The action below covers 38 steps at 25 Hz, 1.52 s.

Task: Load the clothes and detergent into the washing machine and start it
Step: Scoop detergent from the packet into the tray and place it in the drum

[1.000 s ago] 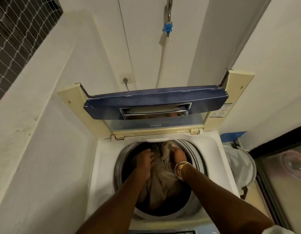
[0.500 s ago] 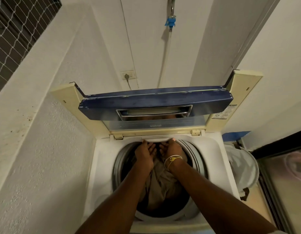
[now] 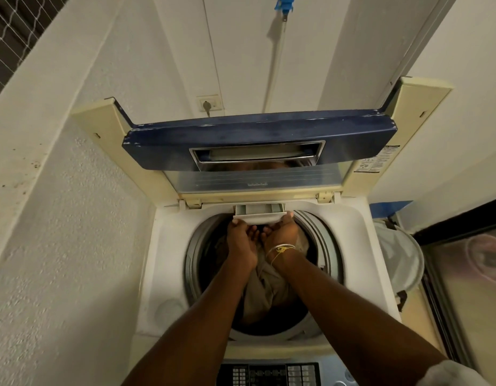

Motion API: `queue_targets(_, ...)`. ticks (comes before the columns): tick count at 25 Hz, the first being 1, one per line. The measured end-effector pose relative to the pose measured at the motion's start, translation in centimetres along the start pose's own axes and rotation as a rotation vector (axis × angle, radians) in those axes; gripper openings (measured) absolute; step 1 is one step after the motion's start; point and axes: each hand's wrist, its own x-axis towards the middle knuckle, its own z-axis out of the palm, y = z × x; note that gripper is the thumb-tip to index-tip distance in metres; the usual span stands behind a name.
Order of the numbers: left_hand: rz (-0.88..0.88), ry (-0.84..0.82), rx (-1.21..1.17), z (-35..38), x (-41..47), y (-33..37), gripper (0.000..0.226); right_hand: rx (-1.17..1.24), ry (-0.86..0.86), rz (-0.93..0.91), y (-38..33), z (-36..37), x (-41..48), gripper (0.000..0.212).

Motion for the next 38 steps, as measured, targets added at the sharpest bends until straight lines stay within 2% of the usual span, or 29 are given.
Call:
queue_targets(3, 0.017, -0.011, -0.032, -1.3, -1.1, -0.6, 0.033, -0.043, 0.013, -0.005, 0.2, -1.8, -0.6, 0.038)
queue_targets(8, 0.034, -0.031, 0.003, -1.9, -3.4, 0.4, 0.055, -0.136, 0.033, -0.126, 0.3, -2.9, -1.8, 0.028)
queue_targets(16, 0.063, 0.088, 0.216, -1.4, -5.0, 2.1, 0.042, -0.156, -0.011, -0.201, 0.5, -3.0, -3.3, 0.029)
queue_targets(22, 0.064, 0.053, 0.15, -3.5, -7.5, 1.8, 0.036, -0.275, 0.02, -0.238, 1.4, -3.9, -4.9, 0.021)
queue_targets(28, 0.16, -0.008, 0.175, -5.9, -9.5, 2.8, 0.041, -0.43, -0.02, -0.547, 2.5, -4.2, -8.3, 0.025)
queue_targets(31, 0.219, -0.022, 0.2, -7.2, -12.4, 4.1, 0.037, -0.487, -0.144, -0.648, 3.6, -4.7, -11.0, 0.033)
queue_targets(34, 0.348, -0.02, 0.215, -8.5, -15.7, 5.9, 0.027, -0.65, -0.256, -0.814, 4.5, -4.7, -13.5, 0.025)
queue_targets(38, 0.55, 0.02, 0.277, -9.8, -19.8, 8.9, 0.039, -0.725, -0.355, -0.925, 5.5, -1.9, -17.6, 0.014)
